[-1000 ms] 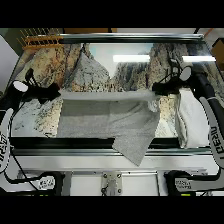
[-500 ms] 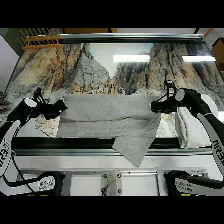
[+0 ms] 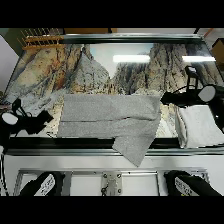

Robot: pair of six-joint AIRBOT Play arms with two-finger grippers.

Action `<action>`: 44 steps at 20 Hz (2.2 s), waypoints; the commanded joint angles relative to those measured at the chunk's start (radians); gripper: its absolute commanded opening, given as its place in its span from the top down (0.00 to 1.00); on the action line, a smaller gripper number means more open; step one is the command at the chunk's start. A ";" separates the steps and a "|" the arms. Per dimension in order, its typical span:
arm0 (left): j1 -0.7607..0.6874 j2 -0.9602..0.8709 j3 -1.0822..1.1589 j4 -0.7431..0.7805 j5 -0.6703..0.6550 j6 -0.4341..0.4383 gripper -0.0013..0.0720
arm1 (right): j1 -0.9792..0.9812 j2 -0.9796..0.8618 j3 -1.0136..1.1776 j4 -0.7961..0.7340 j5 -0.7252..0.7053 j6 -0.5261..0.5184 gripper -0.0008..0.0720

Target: Fold the clothes and pants, and hang the long-sleeved shirts on hangers.

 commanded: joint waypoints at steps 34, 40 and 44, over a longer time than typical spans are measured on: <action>-0.187 -0.050 -0.139 -0.175 0.186 -0.031 0.97 | 0.079 0.120 -0.719 0.372 -0.063 -0.027 0.20; -0.186 -0.050 -0.139 -0.175 0.185 -0.031 0.97 | 0.156 0.093 -0.718 0.415 -0.118 -0.027 0.20; -0.187 -0.050 -0.139 -0.174 0.187 -0.031 0.97 | 0.157 0.094 -0.718 0.432 -0.119 -0.062 0.75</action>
